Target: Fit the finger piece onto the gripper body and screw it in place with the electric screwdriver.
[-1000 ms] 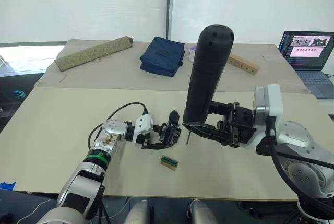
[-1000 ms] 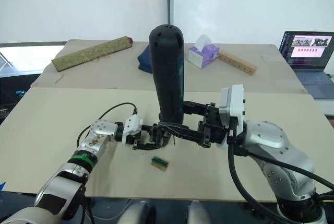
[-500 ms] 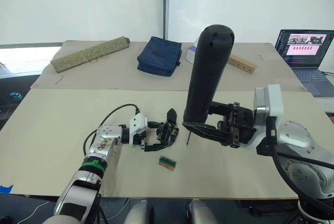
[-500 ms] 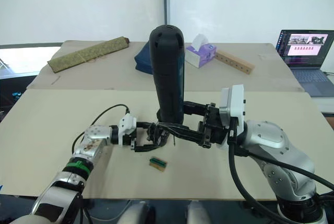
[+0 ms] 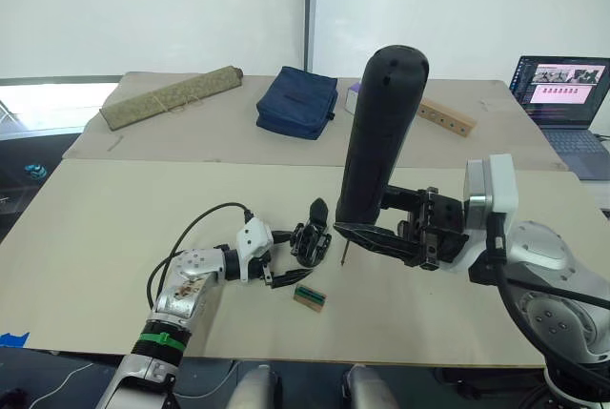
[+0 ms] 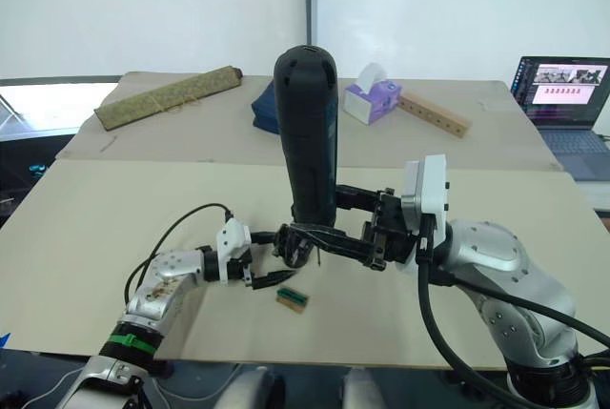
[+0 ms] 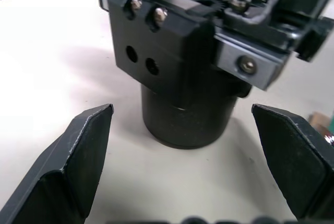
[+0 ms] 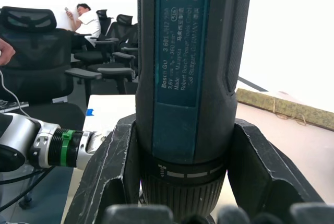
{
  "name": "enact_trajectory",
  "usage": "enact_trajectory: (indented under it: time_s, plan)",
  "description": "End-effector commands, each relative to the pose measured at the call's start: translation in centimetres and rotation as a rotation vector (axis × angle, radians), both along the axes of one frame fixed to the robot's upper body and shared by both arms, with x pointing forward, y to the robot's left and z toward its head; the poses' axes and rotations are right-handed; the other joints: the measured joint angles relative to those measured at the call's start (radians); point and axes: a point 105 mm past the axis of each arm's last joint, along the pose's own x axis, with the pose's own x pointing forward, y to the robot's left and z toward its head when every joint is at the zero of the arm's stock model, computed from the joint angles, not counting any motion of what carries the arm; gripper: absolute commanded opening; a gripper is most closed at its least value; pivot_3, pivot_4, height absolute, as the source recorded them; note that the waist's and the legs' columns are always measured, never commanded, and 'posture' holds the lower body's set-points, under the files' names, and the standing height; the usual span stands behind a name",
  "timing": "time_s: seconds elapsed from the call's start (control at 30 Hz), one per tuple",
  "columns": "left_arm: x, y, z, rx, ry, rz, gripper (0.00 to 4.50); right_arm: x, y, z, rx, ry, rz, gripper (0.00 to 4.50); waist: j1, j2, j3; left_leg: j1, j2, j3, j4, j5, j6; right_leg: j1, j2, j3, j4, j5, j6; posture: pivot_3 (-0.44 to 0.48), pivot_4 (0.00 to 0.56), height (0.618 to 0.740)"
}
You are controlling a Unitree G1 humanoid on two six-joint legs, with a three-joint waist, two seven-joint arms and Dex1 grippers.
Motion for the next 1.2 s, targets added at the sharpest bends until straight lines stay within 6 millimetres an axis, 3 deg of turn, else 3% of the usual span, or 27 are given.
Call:
enact_trajectory:
  time_s: [0.03, 0.4, 0.5, 0.6, 1.2]
  plan:
    - [-0.8, -1.4, -0.6, 0.011, 0.015, -0.023, 4.49, -0.8, -0.1, 1.3, 0.031, -0.061, 0.015, 1.9, 0.003, 0.0, 0.0, 0.0, 0.0, 0.0, 0.0, 0.0, 0.0, 0.0, 0.0, 0.0, 0.0, 0.0, 0.0, 0.0, 0.15, 0.74]
    - [-0.3, -1.8, -1.4, 0.039, 0.035, 0.003, 4.49, -0.9, 0.0, 1.2, 0.033, -0.06, 0.014, 1.9, 0.017, 0.0, 0.0, 0.0, -0.001, 0.0, 0.0, 0.0, 0.0, 0.0, -0.001, 0.0, -0.001, 0.0, 0.0, 0.0, 0.15, 0.74]
    - [0.1, -1.6, -1.6, 0.046, 0.038, 0.011, 3.67, -0.9, 0.0, 1.3, 0.033, -0.061, 0.013, 1.9, 0.02, 0.0, 0.0, 0.0, -0.001, 0.0, 0.0, 0.0, 0.0, 0.001, -0.001, 0.0, -0.001, 0.0, 0.0, 0.0, 0.15, 0.74]
    - [0.4, -1.5, -1.7, 0.06, 0.037, 0.0, 2.28, -0.9, 0.0, 1.3, 0.031, -0.061, 0.011, 1.9, 0.02, 0.0, 0.0, 0.0, -0.001, 0.0, 0.0, 0.0, 0.0, 0.001, -0.001, 0.0, -0.001, 0.0, 0.0, 0.0, 0.15, 0.74]
    - [1.5, 0.2, -1.7, 0.163, 0.044, -0.165, 2.28, -0.7, -0.1, 1.4, 0.034, -0.062, 0.004, 1.9, 0.007, 0.0, 0.0, 0.0, 0.0, 0.0, 0.001, 0.0, 0.0, 0.001, 0.001, -0.001, 0.0, 0.0, 0.0, 0.0, 0.15, 0.74]
